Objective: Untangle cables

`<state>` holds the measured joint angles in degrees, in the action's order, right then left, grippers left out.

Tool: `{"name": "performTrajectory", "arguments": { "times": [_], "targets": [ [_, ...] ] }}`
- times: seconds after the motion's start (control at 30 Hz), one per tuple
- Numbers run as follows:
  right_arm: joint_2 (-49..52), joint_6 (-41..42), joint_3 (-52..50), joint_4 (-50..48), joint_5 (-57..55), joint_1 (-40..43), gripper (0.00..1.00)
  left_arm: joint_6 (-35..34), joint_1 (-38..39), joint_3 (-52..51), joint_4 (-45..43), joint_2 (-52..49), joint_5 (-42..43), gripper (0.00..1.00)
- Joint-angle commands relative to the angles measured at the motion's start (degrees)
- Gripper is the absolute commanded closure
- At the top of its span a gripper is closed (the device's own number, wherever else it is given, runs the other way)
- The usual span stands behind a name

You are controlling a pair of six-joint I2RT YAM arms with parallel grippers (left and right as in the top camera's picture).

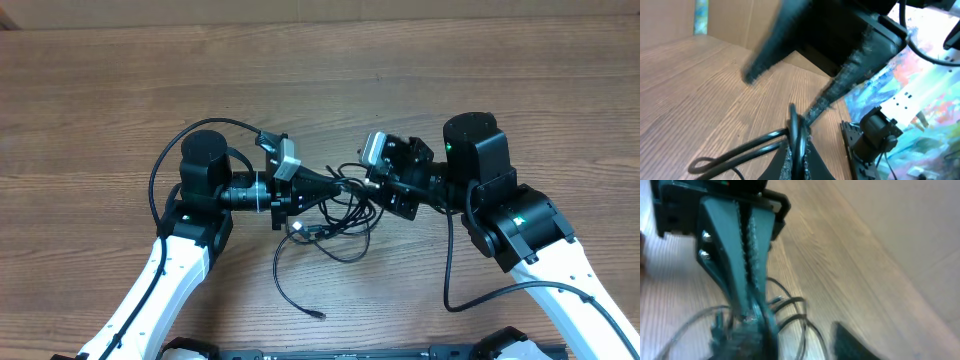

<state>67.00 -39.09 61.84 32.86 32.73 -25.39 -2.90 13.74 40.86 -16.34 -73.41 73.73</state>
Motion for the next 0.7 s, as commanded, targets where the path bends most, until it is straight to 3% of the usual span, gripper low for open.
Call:
{"name": "performTrajectory", "arguments": {
  "times": [0.0,0.07,0.13,0.4,0.57,0.67],
  "targets": [
    [-0.98,0.22,1.99,-0.52,1.27,0.02,0.65,3.43,-0.20,0.44,-0.33,-0.02,3.98,0.96],
    [-0.98,0.24,1.97,-0.46,1.42,0.02,0.63,4.24,-0.20,0.44,-0.55,-0.02,5.01,0.96],
    [-0.98,0.24,1.97,-0.39,1.44,0.02,0.53,4.22,-0.20,0.44,-0.52,-0.02,4.98,0.96],
    [-0.66,0.24,1.97,0.70,2.51,0.00,0.56,4.15,-0.20,0.44,-1.79,-0.02,5.38,0.96],
    [-0.55,0.24,1.97,0.85,2.51,0.00,0.85,4.20,-0.20,0.44,-3.76,-0.02,9.64,0.96],
    [-0.55,0.24,1.97,0.83,2.51,0.00,0.96,4.17,-0.20,0.44,-4.33,-0.02,11.04,0.96]
  ]
}}
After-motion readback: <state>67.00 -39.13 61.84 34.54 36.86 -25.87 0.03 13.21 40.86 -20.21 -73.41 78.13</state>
